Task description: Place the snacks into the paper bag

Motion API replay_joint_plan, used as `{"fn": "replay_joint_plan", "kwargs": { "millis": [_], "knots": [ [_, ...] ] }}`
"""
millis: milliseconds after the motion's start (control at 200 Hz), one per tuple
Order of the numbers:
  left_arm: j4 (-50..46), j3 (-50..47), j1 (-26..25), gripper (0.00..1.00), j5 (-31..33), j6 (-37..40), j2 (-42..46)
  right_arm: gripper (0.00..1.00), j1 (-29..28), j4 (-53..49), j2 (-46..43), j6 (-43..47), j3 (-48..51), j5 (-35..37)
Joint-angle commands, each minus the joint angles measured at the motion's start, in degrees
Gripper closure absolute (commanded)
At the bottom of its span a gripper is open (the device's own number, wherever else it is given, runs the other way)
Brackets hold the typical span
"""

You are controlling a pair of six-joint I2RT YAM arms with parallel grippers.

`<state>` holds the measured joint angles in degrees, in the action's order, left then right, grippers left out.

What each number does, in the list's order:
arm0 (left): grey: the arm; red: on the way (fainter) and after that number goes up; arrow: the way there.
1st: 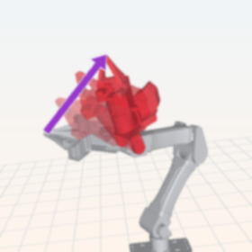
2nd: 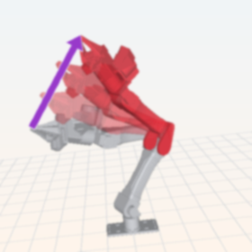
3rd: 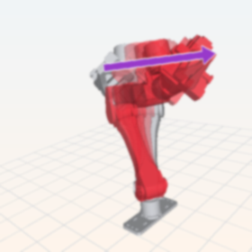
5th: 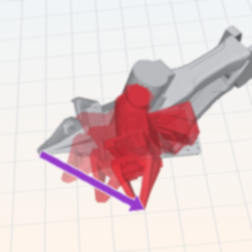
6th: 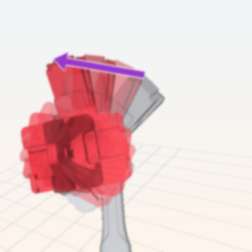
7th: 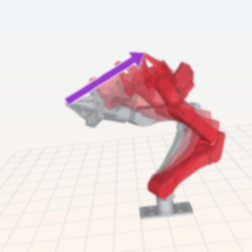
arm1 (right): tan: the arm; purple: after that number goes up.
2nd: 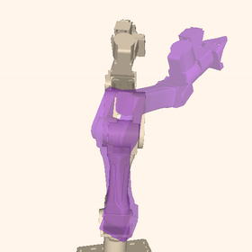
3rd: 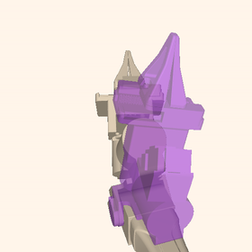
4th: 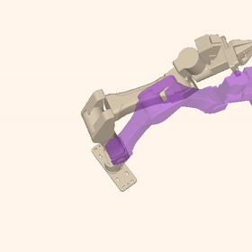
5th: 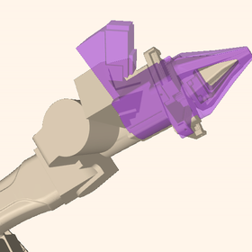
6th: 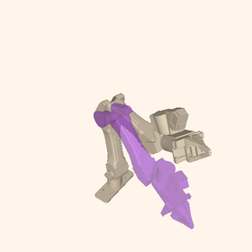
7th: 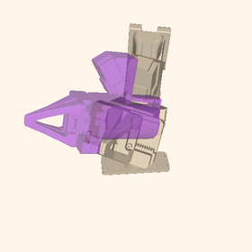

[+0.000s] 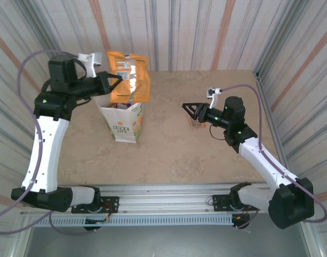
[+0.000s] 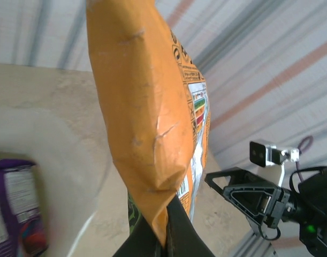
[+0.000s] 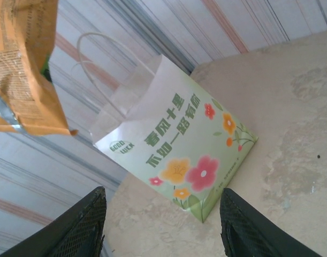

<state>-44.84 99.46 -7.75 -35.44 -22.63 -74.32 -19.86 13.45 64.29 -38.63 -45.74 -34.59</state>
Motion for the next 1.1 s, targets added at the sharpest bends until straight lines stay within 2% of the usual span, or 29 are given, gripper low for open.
{"fn": "replay_joint_plan", "kwargs": {
  "millis": [0,205,396,511,862,1097],
  "knots": [
    [-8.25,3.23,4.36,1.0,-2.56,1.49,1.49,0.43,-0.22,-1.23,1.11,-0.75,-1.4,-1.16],
    [-8.61,3.55,12.03,1.0,-4.52,1.97,1.51,0.43,-1.28,-2.06,2.67,0.04,-2.58,-1.79],
    [-5.96,4.19,16.62,1.0,-4.94,1.8,0.39,0.43,-1.7,-3.68,3.05,1.08,-3.04,-1.8],
    [-7.4,5.76,17.24,1.0,-2.84,3.26,-2.27,0.43,-1.7,-4.34,3.11,1.54,-3.1,-1.73],
    [-10.15,6.45,17.24,1.0,-3.55,6.83,-10.57,0.43,-1.72,-6.86,3.12,2.82,-3.22,-1.58],
    [-12.86,6.58,15.1,1.0,-4.26,9.16,-14.19,0.43,-1.86,-7.12,3.72,3.21,-3.47,-1.79]
  ]
}}
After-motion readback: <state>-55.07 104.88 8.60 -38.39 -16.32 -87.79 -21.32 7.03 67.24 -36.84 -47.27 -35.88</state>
